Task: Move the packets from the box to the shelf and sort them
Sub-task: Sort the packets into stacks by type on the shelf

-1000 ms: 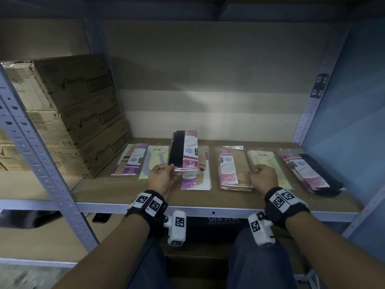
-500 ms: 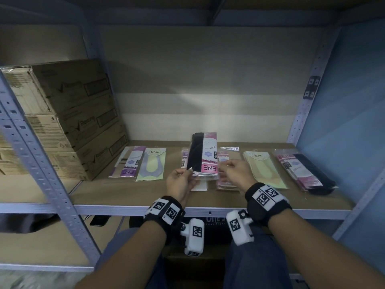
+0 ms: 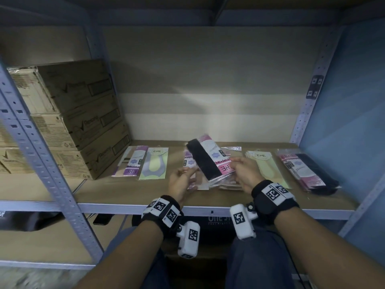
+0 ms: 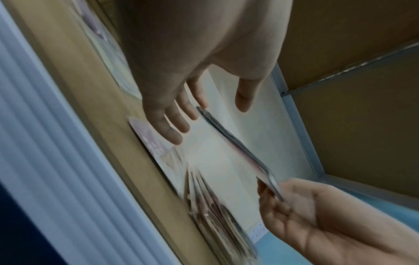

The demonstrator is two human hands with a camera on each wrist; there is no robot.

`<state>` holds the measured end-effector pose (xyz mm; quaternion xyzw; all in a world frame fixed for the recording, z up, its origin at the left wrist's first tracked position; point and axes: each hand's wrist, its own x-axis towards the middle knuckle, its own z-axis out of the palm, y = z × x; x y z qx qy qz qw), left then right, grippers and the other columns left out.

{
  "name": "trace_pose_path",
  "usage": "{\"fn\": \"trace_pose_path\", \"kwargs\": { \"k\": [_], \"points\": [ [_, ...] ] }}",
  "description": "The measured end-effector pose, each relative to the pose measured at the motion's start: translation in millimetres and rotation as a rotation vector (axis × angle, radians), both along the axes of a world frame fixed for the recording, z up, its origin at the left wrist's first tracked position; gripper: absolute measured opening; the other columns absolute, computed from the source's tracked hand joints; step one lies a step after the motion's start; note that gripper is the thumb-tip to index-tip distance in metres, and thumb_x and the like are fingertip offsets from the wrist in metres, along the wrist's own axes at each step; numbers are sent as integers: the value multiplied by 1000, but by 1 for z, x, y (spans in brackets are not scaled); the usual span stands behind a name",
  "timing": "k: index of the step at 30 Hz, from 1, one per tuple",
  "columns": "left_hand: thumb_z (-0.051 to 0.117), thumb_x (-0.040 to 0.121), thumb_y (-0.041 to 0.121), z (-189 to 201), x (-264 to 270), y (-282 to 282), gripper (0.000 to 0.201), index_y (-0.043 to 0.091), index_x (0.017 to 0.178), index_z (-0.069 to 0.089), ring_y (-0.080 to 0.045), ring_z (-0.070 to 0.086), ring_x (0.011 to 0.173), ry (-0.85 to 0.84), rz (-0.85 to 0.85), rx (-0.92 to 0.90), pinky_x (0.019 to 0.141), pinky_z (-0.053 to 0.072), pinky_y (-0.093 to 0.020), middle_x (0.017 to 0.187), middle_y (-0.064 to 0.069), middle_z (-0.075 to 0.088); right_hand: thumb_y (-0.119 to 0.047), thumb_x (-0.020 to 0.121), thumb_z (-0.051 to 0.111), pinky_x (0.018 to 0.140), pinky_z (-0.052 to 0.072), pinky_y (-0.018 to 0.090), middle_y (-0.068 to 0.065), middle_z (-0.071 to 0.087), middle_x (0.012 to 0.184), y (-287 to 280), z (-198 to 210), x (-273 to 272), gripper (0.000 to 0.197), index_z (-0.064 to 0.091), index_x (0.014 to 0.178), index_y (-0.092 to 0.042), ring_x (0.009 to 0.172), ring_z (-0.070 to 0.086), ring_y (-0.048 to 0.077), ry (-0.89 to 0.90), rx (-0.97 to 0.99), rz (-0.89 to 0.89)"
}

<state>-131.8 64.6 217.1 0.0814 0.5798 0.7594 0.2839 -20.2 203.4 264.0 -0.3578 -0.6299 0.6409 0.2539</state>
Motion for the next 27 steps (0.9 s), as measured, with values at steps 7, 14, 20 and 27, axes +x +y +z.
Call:
{"fn": "trace_pose_path", "kwargs": {
  "k": [7,14,20,27],
  "points": [
    [70,80,21,15,-35,-15,28,14,103,56,-21,53,109,673,252,-419,98,44,-37,114,-5,58,-9,95,51,67,54,38,13,71,100,14,17,18,20,68,105,-8,78,65,25,-151,230,95],
    [64,88,20,36,-49,-34,36,17,123,57,-15,50,110,847,-285,-548,95,41,-29,122,2,55,-16,92,55,95,47,48,-3,66,103,12,34,32,20,72,101,-10,109,58,41,-260,499,232],
    [71,82,10,32,-48,-38,8,12,90,68,-21,65,79,644,-443,-498,72,53,-27,89,-11,69,-12,89,59,64,47,18,7,70,107,21,33,33,16,74,95,-11,75,58,11,-302,551,254],
    [68,81,-1,25,-47,-38,12,9,83,62,-23,62,72,432,-330,-368,64,53,-27,83,-16,65,-15,86,66,84,43,22,6,49,134,15,40,36,61,38,140,-17,107,52,19,-325,522,-23]
  ]
}}
